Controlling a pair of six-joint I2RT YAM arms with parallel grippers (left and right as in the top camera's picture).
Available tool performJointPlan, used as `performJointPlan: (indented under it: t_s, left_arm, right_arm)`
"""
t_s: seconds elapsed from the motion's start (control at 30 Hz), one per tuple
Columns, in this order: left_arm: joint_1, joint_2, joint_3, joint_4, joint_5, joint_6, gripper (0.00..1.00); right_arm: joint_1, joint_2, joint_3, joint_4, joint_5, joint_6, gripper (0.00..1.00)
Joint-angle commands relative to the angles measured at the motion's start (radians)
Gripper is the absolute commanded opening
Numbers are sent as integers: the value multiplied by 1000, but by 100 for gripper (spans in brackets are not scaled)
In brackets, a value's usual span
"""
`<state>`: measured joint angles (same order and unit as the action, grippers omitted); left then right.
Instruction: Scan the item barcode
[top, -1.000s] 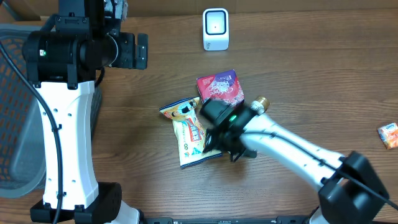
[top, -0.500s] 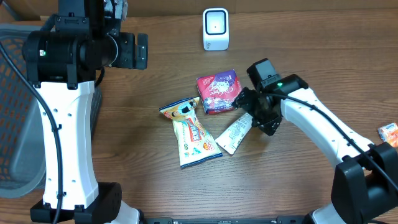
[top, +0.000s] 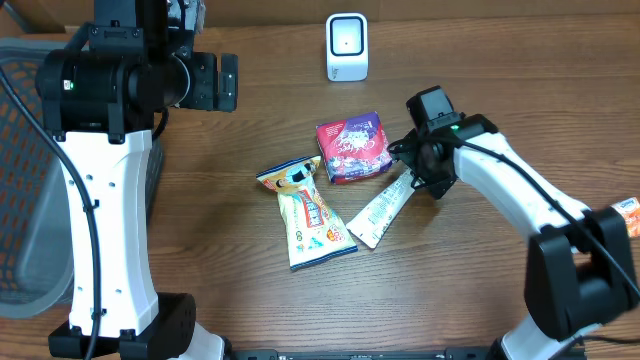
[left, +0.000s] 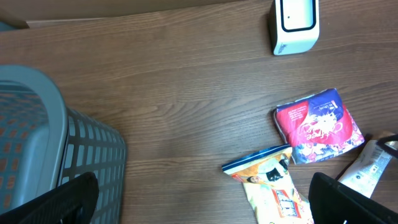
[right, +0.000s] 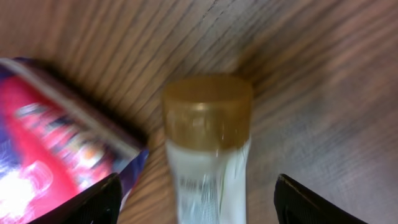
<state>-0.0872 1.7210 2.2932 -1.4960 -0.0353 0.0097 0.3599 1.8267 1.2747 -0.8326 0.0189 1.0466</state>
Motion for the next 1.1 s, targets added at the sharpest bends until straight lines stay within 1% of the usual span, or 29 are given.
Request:
performJointPlan:
  t_s: [0.0, 0.07, 0.1, 0.17, 0.23, 0.37, 0.53, 0.6, 0.67, 0.7, 0.77, 0.8, 0.87, 0.97, 1.07]
  left_arm:
    - [2, 9, 8, 4, -5, 13, 100]
    - [2, 9, 8, 4, -5, 13, 100]
    - [2, 9, 8, 4, -5, 13, 100]
    - [2, 9, 8, 4, -5, 13, 100]
    - [3, 9, 8, 4, -5, 13, 100]
    - [2, 9, 8, 4, -5, 13, 100]
    - [2, 9, 8, 4, -5, 13, 100]
    - [2, 9, 8, 4, -5, 13, 100]
    - [2, 9, 8, 4, -5, 13, 100]
    - [2, 9, 8, 4, -5, 13, 100]
    - [2, 9, 8, 4, -5, 13, 100]
    - [2, 9, 8, 4, -5, 13, 100]
    - [2, 9, 8, 4, -5, 13, 100]
    - [2, 9, 8, 4, -5, 13, 100]
    - [2, 9, 8, 4, -5, 13, 100]
  right_arm:
    - [-3, 23, -7, 13, 47, -34, 78]
    - [-3, 23, -7, 16, 75, -34, 74]
    - [-3, 23, -7, 18, 93, -34, 70]
    - [-3, 24, -7, 26, 111, -34, 59]
    - [-3, 27, -7, 45, 112, -34, 51]
    - [-3, 52, -7, 60, 111, -34, 52]
    - [-2, 118, -7, 63, 56, -34, 61]
    - [-2, 136, -7, 64, 47, -33, 61]
    - [-2, 143, -7, 64, 47, -34, 49]
    - [-2, 143, -7, 65, 47, -34, 39]
    - [-2, 143, -6, 73, 47, -34, 23]
    - [-2, 143, -6, 84, 48, -34, 14]
    - [-2, 143, -4, 90, 49, -35, 4]
    - [-2, 137, 9, 91, 44, -119, 4]
    - [-2, 119, 32, 56, 11, -209, 4]
